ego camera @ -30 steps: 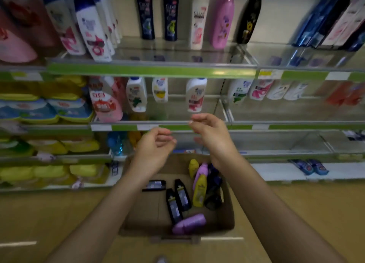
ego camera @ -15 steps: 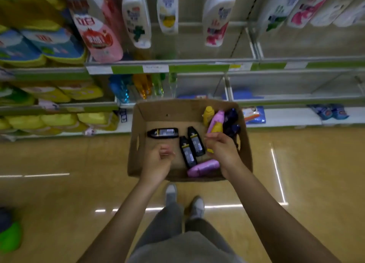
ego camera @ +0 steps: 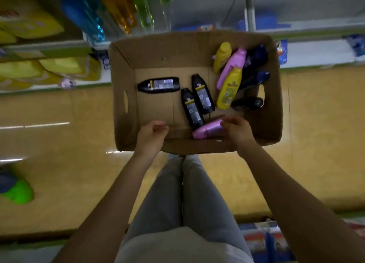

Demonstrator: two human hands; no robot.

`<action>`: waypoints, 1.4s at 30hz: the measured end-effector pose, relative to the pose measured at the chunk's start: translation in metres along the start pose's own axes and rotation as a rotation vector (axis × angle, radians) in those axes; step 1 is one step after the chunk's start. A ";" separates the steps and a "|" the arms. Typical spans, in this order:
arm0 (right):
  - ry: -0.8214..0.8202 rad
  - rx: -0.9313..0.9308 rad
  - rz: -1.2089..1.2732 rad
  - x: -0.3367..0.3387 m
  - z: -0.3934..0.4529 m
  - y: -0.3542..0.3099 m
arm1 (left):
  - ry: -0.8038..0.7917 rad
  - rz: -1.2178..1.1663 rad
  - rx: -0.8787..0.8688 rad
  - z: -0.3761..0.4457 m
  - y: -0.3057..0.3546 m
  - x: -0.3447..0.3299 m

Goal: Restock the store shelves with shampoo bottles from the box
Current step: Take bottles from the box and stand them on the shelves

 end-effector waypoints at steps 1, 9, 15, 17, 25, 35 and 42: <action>0.000 0.004 -0.049 0.000 0.013 0.004 | -0.013 -0.003 0.021 0.009 -0.004 -0.006; -0.092 0.082 -0.534 -0.015 0.103 0.041 | -0.097 -0.005 0.134 0.073 -0.033 -0.037; -0.273 0.254 -1.058 -0.036 0.136 0.045 | -0.111 -0.006 0.126 0.092 -0.039 -0.048; -0.300 0.264 -1.157 -0.037 0.136 0.044 | -0.103 -0.017 0.128 0.094 -0.042 -0.050; -0.448 0.184 -1.252 -0.030 0.130 0.051 | -0.078 -0.084 0.108 0.088 -0.037 -0.045; -0.484 0.225 -0.681 -0.017 0.049 -0.014 | -0.026 -0.203 0.059 0.055 0.004 -0.013; -0.498 0.154 0.128 -0.024 -0.041 -0.069 | -0.117 -0.370 -0.099 0.008 0.073 0.014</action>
Point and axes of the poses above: each hand's wrist, its own z-axis towards the middle knuckle, its own x-axis out of the back of the hand, y = z × x, the point moved 9 cm from there along z, towards the middle knuckle, and after that the axes turned 5 degrees about z, right-handed, at the moved point
